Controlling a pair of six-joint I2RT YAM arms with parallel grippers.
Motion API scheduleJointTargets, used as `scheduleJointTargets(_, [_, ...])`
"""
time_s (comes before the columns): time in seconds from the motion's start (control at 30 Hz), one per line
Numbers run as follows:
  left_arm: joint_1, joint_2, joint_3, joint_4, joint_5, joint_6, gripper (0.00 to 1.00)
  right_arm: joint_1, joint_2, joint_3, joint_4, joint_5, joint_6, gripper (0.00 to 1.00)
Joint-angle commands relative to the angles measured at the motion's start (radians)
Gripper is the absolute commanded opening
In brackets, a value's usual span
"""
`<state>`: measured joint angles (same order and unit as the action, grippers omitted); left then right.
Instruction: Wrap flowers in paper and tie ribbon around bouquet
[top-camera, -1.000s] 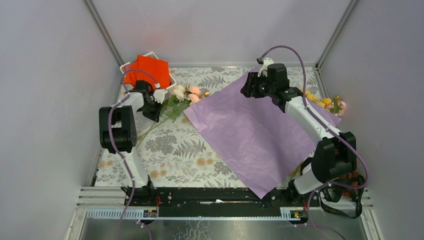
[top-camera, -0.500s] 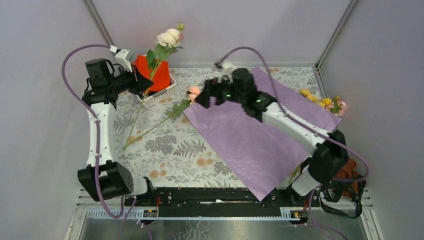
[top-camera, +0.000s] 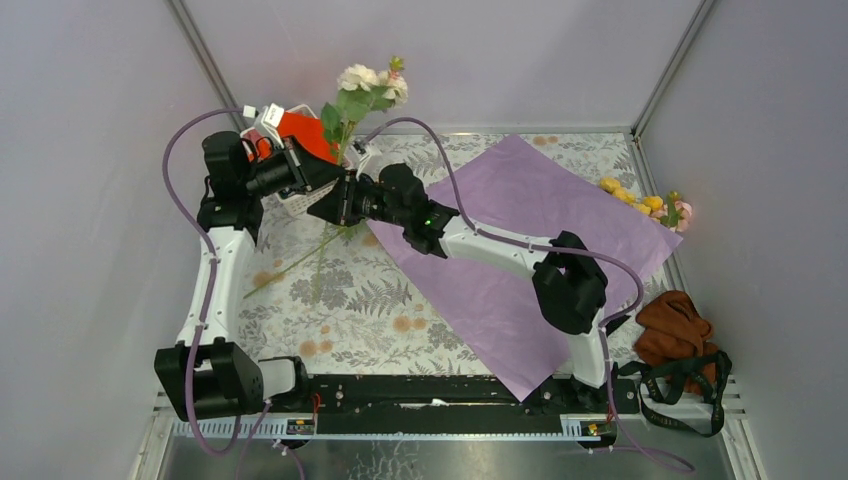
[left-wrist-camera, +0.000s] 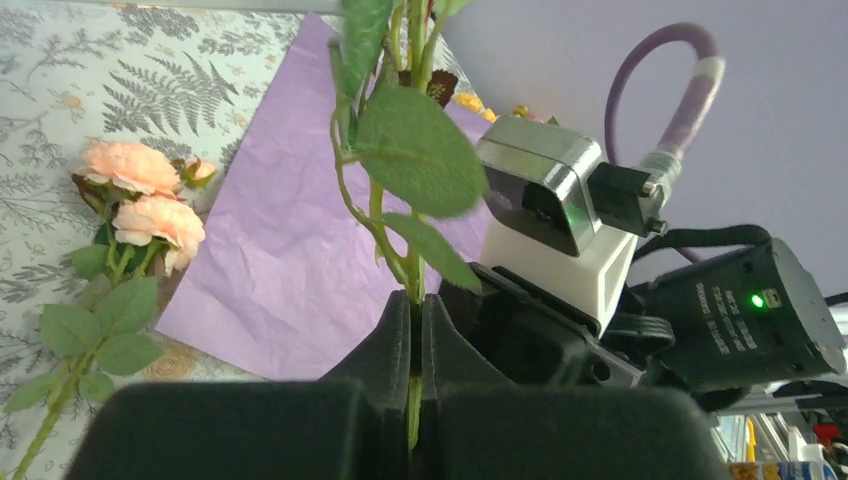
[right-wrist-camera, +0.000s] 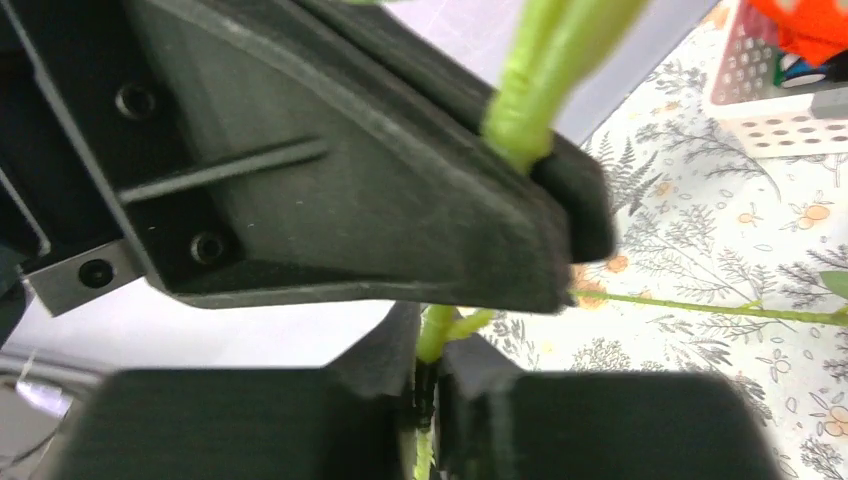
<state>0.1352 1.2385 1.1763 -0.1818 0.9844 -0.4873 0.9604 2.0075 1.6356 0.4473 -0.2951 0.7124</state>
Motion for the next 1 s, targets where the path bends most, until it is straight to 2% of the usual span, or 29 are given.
scheduleJointTargets(0.0, [-0.004,-0.032,-0.006,0.122,-0.011,-0.084,0.00,-0.003,-0.049,0.011,0.038,0.174,0.063,0.00])
scheduleJointTargets(0.03, [-0.004,-0.027,0.010,0.058,-0.048,-0.044,0.00,-0.009,-0.072,-0.012,-0.013,0.214,0.047,0.00])
scheduleJointTargets(0.07, [-0.004,-0.015,0.035,-0.008,-0.078,0.023,0.29,-0.020,-0.105,-0.032,-0.075,0.253,0.023,0.00])
scheduleJointTargets(0.1, [-0.004,0.005,0.068,-0.100,-0.113,0.121,0.77,-0.039,-0.138,-0.053,-0.149,0.283,-0.030,0.00])
scheduleJointTargets(0.13, [-0.004,0.030,0.105,-0.198,-0.143,0.266,0.96,-0.062,-0.177,-0.069,-0.238,0.324,-0.083,0.00])
scheduleJointTargets(0.2, [-0.005,0.093,0.164,-0.426,-0.234,0.582,0.99,-0.136,-0.227,-0.061,-0.498,0.370,-0.178,0.00])
scheduleJointTargets(0.27, [-0.004,0.143,0.154,-0.568,-0.368,0.862,0.99,-0.238,-0.252,-0.057,-0.750,0.366,-0.249,0.00])
scheduleJointTargets(0.33, [-0.004,0.180,0.077,-0.574,-0.530,1.003,0.99,-0.339,-0.256,-0.072,-0.963,0.360,-0.309,0.00])
scheduleJointTargets(0.4, [-0.003,0.215,-0.004,-0.534,-0.664,1.102,0.99,-0.421,-0.231,-0.074,-1.105,0.351,-0.367,0.00])
scheduleJointTargets(0.47, [-0.004,0.259,-0.069,-0.485,-0.742,1.166,0.99,-0.481,-0.190,-0.071,-1.176,0.383,-0.413,0.00])
scheduleJointTargets(0.67, [-0.012,0.376,-0.154,-0.338,-0.738,1.222,0.98,-0.594,-0.054,-0.056,-1.156,0.357,-0.460,0.02])
scheduleJointTargets(0.73, [-0.024,0.420,-0.150,-0.307,-0.746,1.220,0.98,-0.621,0.008,-0.026,-1.182,0.348,-0.475,0.16])
scheduleJointTargets(0.77, [-0.032,0.438,-0.150,-0.293,-0.752,1.215,0.97,-0.627,0.038,0.000,-1.208,0.361,-0.485,0.26])
scheduleJointTargets(0.83, [-0.046,0.467,-0.154,-0.257,-0.766,1.200,0.97,-0.630,0.076,0.031,-1.269,0.413,-0.509,0.56])
scheduleJointTargets(0.87, [-0.054,0.477,-0.155,-0.234,-0.772,1.193,0.97,-0.631,0.078,0.034,-1.290,0.442,-0.516,0.68])
scheduleJointTargets(0.97, [-0.073,0.519,-0.161,-0.181,-0.779,1.176,0.94,-0.642,0.016,0.017,-1.300,0.475,-0.534,0.82])
